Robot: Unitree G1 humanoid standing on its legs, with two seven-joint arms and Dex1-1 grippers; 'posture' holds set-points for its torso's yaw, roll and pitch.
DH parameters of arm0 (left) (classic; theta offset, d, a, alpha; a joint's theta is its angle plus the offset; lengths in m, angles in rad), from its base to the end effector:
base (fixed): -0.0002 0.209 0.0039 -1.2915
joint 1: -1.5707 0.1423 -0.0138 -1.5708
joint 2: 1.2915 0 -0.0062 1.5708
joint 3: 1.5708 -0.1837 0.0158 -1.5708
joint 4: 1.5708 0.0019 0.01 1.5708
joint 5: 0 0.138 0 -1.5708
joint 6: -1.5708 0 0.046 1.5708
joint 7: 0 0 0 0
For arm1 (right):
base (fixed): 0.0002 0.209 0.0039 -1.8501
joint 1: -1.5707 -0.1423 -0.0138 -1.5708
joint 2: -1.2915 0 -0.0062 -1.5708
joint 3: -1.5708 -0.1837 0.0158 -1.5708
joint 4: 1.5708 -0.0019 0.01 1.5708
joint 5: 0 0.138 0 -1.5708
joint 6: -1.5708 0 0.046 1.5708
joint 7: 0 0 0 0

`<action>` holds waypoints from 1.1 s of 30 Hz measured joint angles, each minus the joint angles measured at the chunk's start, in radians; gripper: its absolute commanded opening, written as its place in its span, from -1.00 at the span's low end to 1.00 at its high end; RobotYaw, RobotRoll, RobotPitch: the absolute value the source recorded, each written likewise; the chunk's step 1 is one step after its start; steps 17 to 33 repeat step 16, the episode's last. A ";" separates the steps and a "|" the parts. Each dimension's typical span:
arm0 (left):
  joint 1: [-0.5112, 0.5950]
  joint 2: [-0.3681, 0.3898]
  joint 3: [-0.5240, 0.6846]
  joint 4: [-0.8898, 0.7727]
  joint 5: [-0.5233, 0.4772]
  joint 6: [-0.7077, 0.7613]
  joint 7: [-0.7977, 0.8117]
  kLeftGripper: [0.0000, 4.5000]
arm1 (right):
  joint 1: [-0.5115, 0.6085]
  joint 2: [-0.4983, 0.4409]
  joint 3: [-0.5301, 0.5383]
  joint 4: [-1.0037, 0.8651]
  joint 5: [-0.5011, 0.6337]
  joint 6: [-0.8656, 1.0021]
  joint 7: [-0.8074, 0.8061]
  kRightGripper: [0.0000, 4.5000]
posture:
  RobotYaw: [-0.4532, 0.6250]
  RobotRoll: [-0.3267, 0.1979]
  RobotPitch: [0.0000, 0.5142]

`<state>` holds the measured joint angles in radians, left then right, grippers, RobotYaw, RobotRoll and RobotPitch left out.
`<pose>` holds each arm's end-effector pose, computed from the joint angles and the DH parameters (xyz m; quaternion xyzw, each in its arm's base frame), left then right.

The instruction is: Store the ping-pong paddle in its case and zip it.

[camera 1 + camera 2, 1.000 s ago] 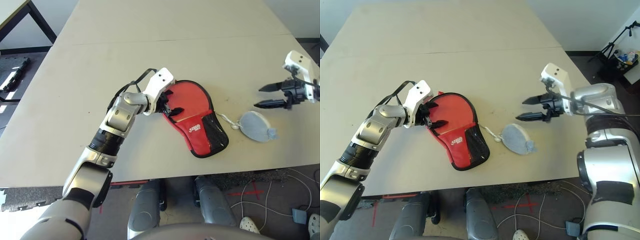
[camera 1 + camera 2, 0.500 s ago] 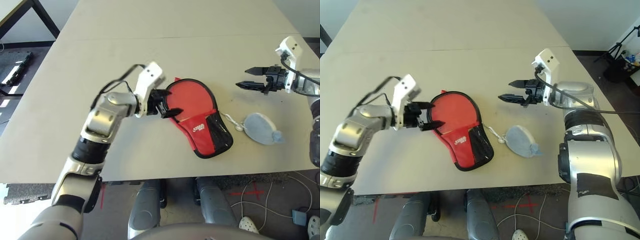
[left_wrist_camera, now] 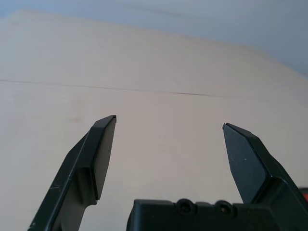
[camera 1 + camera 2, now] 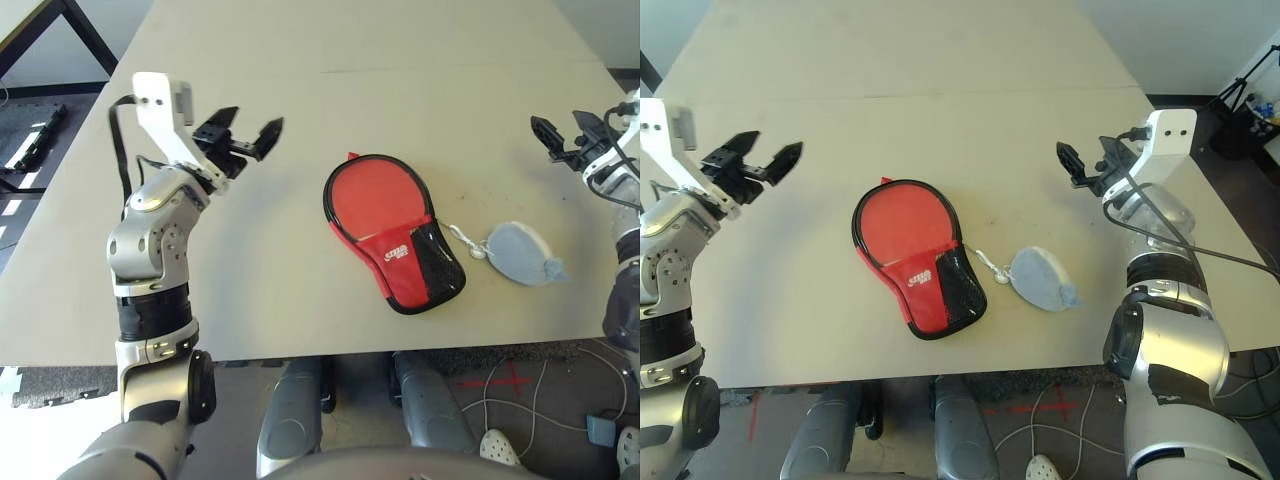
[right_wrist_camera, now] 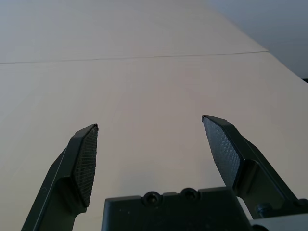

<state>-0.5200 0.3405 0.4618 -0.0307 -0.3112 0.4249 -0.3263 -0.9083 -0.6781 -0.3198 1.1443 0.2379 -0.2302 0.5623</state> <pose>0.2645 0.2623 0.1828 -0.0493 -0.1317 -0.0328 0.9895 0.3098 -0.3379 0.1706 -0.0434 -0.0858 0.0162 0.9952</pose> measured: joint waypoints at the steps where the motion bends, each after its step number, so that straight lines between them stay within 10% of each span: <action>1: 0.013 0.000 0.015 0.020 0.000 -0.040 0.016 1.00 | 0.003 0.001 -0.010 0.000 0.000 -0.010 -0.017 0.98 | -0.13 0.25 0.10; 15: 0.044 0.019 0.084 0.239 -0.007 -0.313 0.142 1.00 | 0.028 0.010 -0.032 0.000 0.000 -0.057 -0.096 0.98 | -0.20 0.25 0.06; 33: 0.044 0.020 0.083 0.247 -0.007 -0.320 0.142 1.00 | 0.029 0.010 -0.034 0.000 0.000 -0.058 -0.100 0.98 | -0.20 0.25 0.06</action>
